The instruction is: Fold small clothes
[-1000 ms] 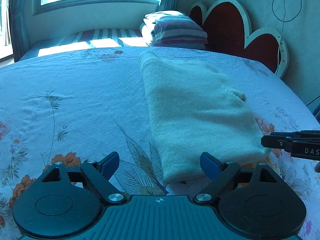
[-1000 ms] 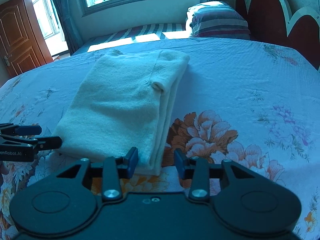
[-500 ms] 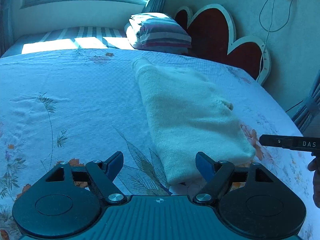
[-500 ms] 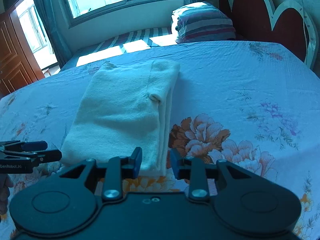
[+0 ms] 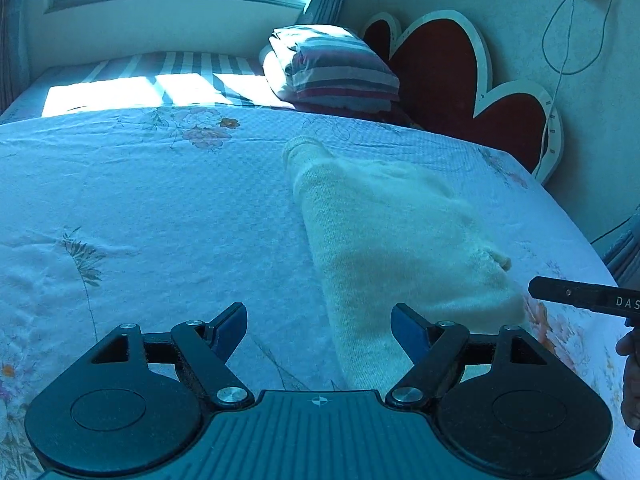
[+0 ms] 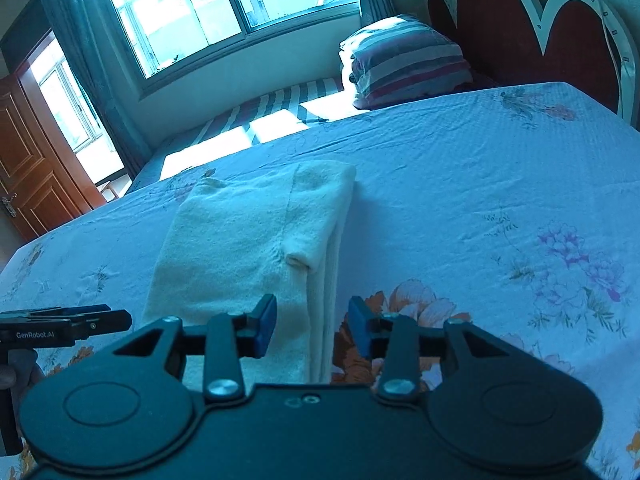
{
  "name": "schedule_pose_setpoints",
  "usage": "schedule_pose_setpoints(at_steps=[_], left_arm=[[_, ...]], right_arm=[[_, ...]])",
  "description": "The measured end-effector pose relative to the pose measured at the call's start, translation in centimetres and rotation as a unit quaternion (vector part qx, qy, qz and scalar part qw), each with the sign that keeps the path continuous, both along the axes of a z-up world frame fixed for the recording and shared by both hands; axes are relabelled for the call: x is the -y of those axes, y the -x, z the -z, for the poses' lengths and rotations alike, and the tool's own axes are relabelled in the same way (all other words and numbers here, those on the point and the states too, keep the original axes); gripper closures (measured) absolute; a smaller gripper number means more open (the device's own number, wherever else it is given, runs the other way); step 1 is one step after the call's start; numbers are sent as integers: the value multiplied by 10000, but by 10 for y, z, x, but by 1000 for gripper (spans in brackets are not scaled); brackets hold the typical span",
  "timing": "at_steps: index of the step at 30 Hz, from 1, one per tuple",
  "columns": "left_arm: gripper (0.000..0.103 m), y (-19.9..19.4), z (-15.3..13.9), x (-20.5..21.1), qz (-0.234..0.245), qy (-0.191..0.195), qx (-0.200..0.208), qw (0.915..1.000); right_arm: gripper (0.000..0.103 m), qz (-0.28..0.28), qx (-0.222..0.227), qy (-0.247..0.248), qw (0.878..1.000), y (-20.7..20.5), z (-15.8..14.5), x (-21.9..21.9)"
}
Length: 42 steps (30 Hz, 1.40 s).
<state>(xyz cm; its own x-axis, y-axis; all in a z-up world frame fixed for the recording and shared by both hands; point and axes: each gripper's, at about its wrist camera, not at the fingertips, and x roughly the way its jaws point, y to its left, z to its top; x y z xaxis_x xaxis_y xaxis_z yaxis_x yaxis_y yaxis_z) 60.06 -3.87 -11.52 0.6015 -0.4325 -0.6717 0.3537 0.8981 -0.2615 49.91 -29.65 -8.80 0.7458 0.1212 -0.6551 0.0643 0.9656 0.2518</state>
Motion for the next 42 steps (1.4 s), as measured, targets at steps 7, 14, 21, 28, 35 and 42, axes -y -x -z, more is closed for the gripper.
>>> schedule_pose_setpoints(at_steps=[7, 14, 21, 28, 35, 42], left_arm=[[24, -23, 6, 9, -153, 121, -9, 9998], [24, -25, 21, 17, -148, -99, -112, 9998], [24, -21, 12, 25, -20, -226, 97, 9997], [24, -19, 12, 31, 16, -465, 97, 9989], [24, -43, 2, 21, -343, -92, 219, 9991], [24, -63, 10, 41, -295, -330, 54, 9990]], right_arm=[[63, -141, 6, -443, 9989, -39, 11, 13], [73, -431, -141, -391, 9982, -65, 17, 6], [92, -663, 186, -22, 9976, -59, 2, 8], [90, -500, -133, -117, 9986, -66, 21, 11], [76, -275, 126, -256, 9992, -68, 4, 22], [80, -433, -184, -60, 9989, -94, 21, 17]])
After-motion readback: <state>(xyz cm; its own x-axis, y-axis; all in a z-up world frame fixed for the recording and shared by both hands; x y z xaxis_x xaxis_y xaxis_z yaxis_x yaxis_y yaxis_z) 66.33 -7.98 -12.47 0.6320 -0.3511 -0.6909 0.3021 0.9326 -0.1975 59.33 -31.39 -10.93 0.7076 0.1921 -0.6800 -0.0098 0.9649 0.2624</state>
